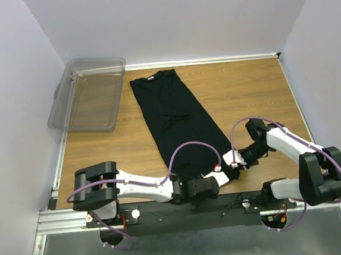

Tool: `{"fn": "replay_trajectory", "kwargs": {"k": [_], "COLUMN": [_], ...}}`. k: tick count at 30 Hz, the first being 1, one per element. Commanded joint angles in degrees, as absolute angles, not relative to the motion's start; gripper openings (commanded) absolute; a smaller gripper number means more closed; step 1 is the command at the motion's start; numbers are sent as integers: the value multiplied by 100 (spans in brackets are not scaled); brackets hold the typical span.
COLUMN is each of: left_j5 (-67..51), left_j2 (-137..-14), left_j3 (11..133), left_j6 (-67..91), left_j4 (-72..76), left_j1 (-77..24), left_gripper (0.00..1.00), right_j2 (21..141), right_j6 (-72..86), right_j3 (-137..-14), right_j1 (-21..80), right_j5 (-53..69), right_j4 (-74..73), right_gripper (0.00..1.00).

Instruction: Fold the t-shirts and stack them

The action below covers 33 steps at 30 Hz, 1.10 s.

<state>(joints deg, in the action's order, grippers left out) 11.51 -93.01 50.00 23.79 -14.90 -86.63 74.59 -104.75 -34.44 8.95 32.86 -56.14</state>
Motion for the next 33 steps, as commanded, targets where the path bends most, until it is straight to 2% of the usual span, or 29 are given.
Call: {"fn": "replay_trajectory", "kwargs": {"k": [1, 2, 4, 15, 21, 27, 33], "left_j5": [1073, 1046, 958, 396, 26, 53, 359], "left_j2": [-8843, -8772, -8561, -7682, -7111, -6952, -6821], "left_j3": [4764, 4703, 4501, 3824, 3551, 3577, 3542], "left_j6": [2373, 2399, 2443, 2408, 2259, 2136, 2241], "left_j4": [-1249, -1118, -959, -142, 440, 360, 439], "left_j1": [-8570, -8543, -8447, -7788, -7067, -6654, -5477], "left_gripper": [0, 0, 0, 0, 0, 0, 0], "right_j2": [7603, 7594, 7620, 8024, 8929, 9570, 10431], "right_j6": [-10389, -10354, -10275, -9897, -9158, -8264, -6629], "right_j3": [-3322, -3348, -3471, -4859, -6213, -7065, -8207], "right_j1": [932, 940, 940, 940, 940, 1054, 1213], "right_j5": [3269, 3313, 3436, 4341, 4957, 5124, 4940], "right_j4": [-5388, -5414, -5501, -6460, -6670, -6241, -5389], "right_gripper": [9, 4, 1, 1, 1, 1, 1]}}
